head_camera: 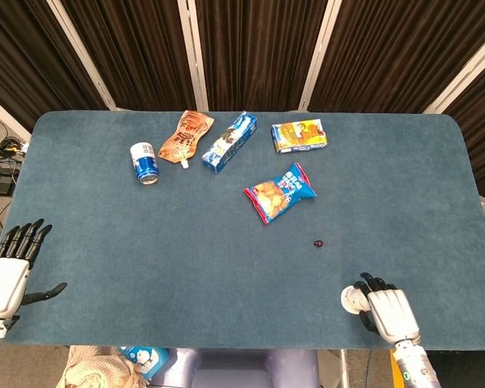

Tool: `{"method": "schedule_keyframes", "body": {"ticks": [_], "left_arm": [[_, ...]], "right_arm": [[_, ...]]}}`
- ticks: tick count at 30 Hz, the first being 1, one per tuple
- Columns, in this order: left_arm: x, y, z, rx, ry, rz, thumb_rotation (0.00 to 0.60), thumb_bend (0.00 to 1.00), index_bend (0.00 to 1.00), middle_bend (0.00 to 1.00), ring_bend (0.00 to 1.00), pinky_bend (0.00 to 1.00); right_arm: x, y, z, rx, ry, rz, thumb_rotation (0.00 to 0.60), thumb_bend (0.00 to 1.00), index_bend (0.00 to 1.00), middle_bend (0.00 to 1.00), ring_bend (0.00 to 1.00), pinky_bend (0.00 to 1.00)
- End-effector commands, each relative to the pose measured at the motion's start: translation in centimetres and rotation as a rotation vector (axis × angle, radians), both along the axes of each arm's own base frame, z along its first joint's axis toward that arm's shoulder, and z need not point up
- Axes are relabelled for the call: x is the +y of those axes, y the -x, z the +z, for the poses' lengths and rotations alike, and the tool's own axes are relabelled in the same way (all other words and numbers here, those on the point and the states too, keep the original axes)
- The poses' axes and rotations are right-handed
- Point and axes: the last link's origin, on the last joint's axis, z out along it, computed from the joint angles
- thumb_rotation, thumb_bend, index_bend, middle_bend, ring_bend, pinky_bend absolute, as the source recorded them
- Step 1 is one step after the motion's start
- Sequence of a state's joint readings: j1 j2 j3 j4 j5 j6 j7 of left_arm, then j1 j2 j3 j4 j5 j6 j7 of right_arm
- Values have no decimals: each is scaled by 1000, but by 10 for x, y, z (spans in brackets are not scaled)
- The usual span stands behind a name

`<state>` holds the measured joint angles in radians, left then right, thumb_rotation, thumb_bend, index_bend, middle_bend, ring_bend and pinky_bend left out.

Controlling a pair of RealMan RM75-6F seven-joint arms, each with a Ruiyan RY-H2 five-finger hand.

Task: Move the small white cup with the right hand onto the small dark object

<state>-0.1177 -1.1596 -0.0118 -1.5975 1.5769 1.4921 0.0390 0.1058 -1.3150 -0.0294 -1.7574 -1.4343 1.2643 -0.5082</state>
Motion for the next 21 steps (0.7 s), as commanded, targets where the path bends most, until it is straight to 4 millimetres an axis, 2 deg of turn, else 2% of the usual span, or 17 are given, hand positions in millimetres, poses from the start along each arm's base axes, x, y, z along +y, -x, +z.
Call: {"method": "schedule_keyframes", "body": {"ticks": [1,5,10,16,21], "left_arm": [[0,0,0,0,0,-1,600,15,0,0,0,0],[0,0,0,2,-1,-1,600,15,0,0,0,0],[0,0,0,2,2,0,600,15,0,0,0,0],[1,0,0,4,7,5,600,15,0,0,0,0],[1,0,0,-1,11,6,600,15,0,0,0,0]], "right_arm": [[0,-1,0,-5,1,4,600,399,412,257,309,441],[-2,-4,0,-18,9,11,600,403,433,261,312,441],[-15,-19,7,-58,44,32,600,404,433,261,313,440],[-42,-41,12,-87,81,51,600,404,433,261,314,441],[-63,-53,7,-98,93,47,600,404,433,261,314,440]]}}
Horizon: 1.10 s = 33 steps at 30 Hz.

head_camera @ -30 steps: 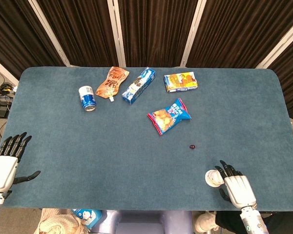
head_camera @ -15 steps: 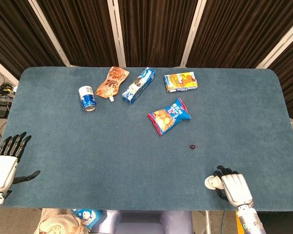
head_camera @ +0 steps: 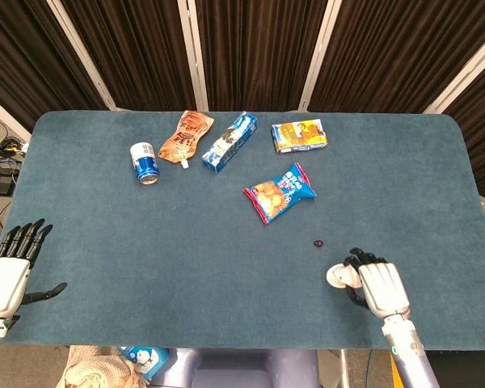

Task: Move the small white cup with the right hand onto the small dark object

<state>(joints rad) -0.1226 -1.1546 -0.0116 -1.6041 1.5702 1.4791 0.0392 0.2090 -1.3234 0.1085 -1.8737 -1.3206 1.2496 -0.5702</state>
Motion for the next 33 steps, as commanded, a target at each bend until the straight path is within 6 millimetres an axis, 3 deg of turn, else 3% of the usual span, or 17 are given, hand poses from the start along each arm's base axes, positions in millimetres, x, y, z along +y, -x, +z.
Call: {"method": "schedule_keyframes", "body": {"ticks": [1,11,18,33], "left_arm": [[0,0,0,-2,1,0,600,15,0,0,0,0],[1,1,2,-24,8,12,600,14,0,0,0,0],[2,1,3,-32,14,16,600,15,0,0,0,0],[2,0,2,-39,26,14,600,15,0,0,0,0]], "right_arm": [[-14,-11,-7,-11,-2,0,600,404,433,261,314,440],[-50,-22,-38,-8,6,-16,600,404,433,261,314,441],[-66,-25,-42,-23,41,-26,600,404,433,263,318,440],[-77,-22,-57,14,56,-26,600,404,433,265,319,441]]}}
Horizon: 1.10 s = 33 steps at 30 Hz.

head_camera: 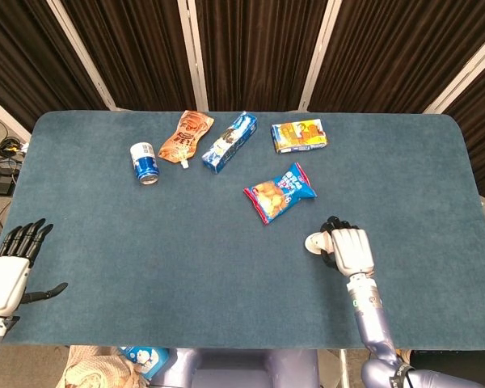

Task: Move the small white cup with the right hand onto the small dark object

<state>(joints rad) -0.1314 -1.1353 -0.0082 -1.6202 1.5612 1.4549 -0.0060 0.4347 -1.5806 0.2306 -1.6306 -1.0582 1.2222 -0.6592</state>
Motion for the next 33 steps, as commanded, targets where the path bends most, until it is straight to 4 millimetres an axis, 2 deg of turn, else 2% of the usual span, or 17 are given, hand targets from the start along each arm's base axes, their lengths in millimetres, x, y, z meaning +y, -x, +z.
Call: {"method": "schedule_keyframes", "body": {"ticks": [1,2,5,6,7,10,16,20,27,33], "left_arm": [[0,0,0,-1,0,0,600,15,0,0,0,0],[0,0,0,-2,1,1,600,15,0,0,0,0],[1,0,0,-4,2,2,600,15,0,0,0,0],[1,0,0,-4,3,2,600,15,0,0,0,1],[1,0,0,-4,3,2,600,15,0,0,0,0],[1,0,0,-5,3,2,600,15,0,0,0,0],[1,0,0,-1,2,0,600,15,0,0,0,0],[-1,0,0,4,-2,-4,600,15,0,0,0,0],[-4,-1,0,12,-10,-16,600,15,0,0,0,0],[-6,-2,-2,23,-11,-29,600,15,0,0,0,0]], "right_arm": [[0,2,-6,22,0,9,600,404,422,265,319,441],[0,3,-8,24,-4,4,600,404,404,265,317,440],[1,4,-10,28,-8,-2,600,404,147,213,256,405],[2,4,-10,31,-9,-4,600,404,59,163,214,371],[2,4,-11,33,-10,-6,600,404,12,109,172,334],[3,4,-10,32,-7,-18,600,404,0,11,97,274],[9,0,6,32,10,-8,600,404,0,0,88,255],[21,4,31,33,36,1,600,404,0,0,78,253],[65,30,87,51,56,-24,600,404,0,0,11,203],[118,60,125,60,52,-50,600,402,0,0,0,91]]}}
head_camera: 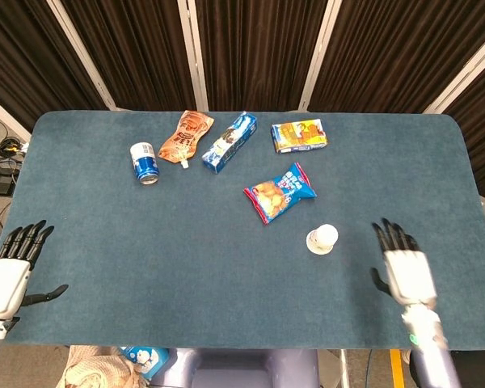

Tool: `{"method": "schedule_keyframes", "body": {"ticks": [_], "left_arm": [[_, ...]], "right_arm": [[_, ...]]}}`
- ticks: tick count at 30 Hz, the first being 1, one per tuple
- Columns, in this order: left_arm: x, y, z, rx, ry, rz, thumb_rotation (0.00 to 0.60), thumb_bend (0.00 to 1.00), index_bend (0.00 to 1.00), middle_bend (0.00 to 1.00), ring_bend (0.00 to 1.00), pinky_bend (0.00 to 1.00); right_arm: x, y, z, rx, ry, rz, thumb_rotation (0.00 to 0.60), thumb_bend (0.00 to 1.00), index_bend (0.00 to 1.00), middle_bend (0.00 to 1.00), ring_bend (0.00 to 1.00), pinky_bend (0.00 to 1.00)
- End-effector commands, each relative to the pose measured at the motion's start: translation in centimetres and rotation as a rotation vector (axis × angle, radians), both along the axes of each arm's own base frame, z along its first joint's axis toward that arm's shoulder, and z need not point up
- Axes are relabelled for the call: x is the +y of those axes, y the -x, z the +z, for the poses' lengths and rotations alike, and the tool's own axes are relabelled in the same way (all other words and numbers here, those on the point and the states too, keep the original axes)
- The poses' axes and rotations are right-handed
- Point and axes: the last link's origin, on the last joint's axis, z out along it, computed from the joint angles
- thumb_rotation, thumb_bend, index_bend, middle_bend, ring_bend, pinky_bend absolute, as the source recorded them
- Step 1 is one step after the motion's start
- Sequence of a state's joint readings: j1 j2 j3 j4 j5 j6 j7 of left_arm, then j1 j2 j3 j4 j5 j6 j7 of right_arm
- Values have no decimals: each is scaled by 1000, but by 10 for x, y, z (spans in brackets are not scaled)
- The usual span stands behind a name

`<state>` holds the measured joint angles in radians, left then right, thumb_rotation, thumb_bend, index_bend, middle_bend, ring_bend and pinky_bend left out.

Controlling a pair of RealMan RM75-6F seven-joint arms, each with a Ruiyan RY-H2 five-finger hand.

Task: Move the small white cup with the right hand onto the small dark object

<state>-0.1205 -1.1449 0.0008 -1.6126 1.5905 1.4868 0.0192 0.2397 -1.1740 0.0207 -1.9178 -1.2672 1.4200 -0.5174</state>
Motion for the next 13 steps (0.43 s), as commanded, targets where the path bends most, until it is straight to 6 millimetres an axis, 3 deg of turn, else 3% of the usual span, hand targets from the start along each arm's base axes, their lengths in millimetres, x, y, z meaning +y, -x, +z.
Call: {"method": "schedule_keyframes", "body": {"ticks": [1,7,13], "left_arm": [[-1,-1,-1,1,3,-6,600,15,0,0,0,0],[-3,-2,-2,3,1,-29,600,13,0,0,0,0],[-1,-3,-2,11,-16,-45,600,13,0,0,0,0]], "right_arm": [[46,20,27,-17,1,-31,600,400,0,0,0,72],[79,37,50,-22,64,-5,600,352,0,0,0,11],[85,43,55,-18,134,45,600,328,0,0,0,0]]}}
